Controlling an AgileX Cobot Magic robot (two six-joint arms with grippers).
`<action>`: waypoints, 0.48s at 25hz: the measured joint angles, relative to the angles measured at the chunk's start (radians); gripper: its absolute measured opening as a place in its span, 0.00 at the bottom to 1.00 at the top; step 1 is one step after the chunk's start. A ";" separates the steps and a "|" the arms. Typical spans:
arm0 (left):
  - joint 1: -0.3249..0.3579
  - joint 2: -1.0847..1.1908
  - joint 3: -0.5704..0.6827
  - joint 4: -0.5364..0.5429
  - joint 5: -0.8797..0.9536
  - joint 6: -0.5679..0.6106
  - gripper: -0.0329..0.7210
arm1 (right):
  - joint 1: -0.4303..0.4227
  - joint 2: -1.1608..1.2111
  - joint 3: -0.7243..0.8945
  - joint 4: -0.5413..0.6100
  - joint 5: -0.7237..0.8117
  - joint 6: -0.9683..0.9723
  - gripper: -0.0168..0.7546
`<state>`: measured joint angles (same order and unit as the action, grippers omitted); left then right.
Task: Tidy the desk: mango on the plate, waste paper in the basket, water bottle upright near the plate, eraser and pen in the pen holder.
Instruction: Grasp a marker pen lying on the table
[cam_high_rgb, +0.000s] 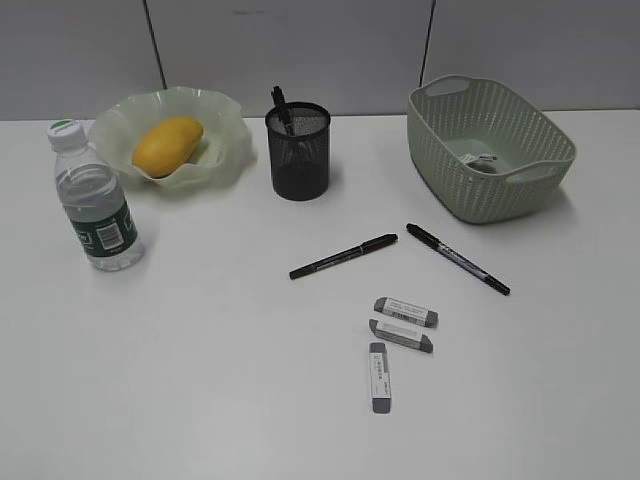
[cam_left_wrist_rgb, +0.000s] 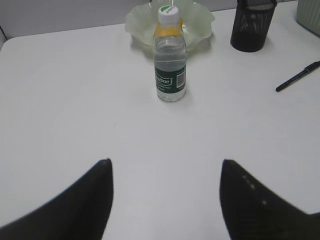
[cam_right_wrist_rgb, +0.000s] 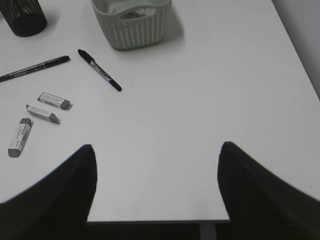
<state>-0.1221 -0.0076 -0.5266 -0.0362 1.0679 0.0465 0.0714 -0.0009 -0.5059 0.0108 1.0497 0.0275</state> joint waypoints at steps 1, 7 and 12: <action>0.000 0.000 0.000 0.000 0.000 0.000 0.72 | 0.000 -0.005 0.000 0.000 -0.001 0.000 0.79; 0.000 0.000 0.000 0.000 0.000 0.000 0.72 | 0.000 -0.008 0.001 0.004 -0.003 0.016 0.79; 0.000 0.059 -0.001 0.000 -0.001 0.004 0.72 | 0.000 -0.008 0.001 0.009 -0.003 0.019 0.79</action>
<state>-0.1221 0.0510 -0.5275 -0.0360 1.0668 0.0508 0.0714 -0.0087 -0.5048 0.0202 1.0463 0.0464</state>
